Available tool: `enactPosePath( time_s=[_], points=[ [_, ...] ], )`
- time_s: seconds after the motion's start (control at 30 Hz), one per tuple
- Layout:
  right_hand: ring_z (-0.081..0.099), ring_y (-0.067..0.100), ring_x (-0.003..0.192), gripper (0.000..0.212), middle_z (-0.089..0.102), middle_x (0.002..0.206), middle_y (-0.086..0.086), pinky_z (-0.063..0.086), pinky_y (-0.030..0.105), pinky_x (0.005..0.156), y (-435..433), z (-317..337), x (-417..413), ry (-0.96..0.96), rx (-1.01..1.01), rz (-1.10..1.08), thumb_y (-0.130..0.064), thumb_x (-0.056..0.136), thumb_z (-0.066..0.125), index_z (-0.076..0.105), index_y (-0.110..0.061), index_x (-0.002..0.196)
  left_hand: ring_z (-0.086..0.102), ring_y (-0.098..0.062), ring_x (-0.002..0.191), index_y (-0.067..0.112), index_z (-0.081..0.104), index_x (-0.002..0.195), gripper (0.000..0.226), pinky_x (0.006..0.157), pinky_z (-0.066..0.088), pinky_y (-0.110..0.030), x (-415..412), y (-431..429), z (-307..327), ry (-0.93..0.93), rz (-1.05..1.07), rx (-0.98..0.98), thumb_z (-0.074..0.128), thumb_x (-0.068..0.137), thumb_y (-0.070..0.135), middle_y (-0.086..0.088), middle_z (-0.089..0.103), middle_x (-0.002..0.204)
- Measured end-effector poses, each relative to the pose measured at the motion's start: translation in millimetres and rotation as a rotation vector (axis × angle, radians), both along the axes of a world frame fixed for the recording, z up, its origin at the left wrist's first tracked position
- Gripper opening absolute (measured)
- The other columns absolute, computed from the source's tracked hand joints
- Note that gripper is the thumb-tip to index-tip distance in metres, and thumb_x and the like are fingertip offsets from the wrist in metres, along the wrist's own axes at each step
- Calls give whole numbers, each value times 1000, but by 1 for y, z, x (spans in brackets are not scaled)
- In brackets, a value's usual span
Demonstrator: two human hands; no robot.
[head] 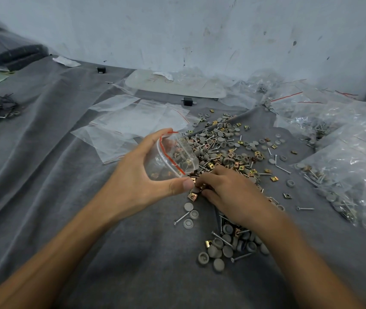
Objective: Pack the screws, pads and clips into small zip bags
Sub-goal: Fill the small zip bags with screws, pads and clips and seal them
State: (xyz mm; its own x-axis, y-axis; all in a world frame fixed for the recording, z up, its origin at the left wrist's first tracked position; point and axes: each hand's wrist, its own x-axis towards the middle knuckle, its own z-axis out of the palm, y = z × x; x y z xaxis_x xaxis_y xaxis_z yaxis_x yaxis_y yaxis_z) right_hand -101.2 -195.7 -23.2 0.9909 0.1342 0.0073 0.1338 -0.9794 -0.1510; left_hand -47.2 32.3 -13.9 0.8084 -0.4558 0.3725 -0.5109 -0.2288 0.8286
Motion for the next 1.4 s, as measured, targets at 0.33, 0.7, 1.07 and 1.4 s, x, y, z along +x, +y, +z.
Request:
enactPosePath(
  time_s=[0.33, 0.7, 1.07, 1.4],
  points=[
    [52, 20, 116, 30, 52, 120, -4, 44, 34, 87, 1, 0, 1, 0, 8, -15, -37, 104, 52, 59, -35, 132, 55, 9, 123, 54, 43, 141, 102, 104, 41, -18, -2, -1, 1, 17, 6, -3, 85, 51, 78, 28, 60, 130],
    [49, 17, 111, 20, 55, 117, -3, 46, 37, 93, 2, 5, -4, 30, 73, -31, -37, 101, 56, 55, -25, 117, 56, 8, 122, 55, 41, 141, 102, 109, 43, -29, -3, 0, 2, 23, 22, 12, 86, 51, 76, 26, 61, 131],
    [54, 8, 93, 4, 57, 98, -18, 41, 28, 76, -9, 5, -1, -146, 322, -81, -29, 103, 56, 53, -32, 103, 54, 10, 123, 52, 41, 143, 104, 108, 41, -23, -4, 0, 4, 25, 8, 17, 85, 51, 76, 29, 60, 130],
    [46, 14, 61, 7, 53, 70, 1, 41, 28, 55, 0, 29, -7, -248, 1116, 11, -27, 95, 66, 67, -33, 92, 46, 19, 124, 51, 40, 143, 102, 99, 32, 1, -15, -12, 1, -69, -62, 90, 84, 54, 72, 47, 47, 131]
  ],
)
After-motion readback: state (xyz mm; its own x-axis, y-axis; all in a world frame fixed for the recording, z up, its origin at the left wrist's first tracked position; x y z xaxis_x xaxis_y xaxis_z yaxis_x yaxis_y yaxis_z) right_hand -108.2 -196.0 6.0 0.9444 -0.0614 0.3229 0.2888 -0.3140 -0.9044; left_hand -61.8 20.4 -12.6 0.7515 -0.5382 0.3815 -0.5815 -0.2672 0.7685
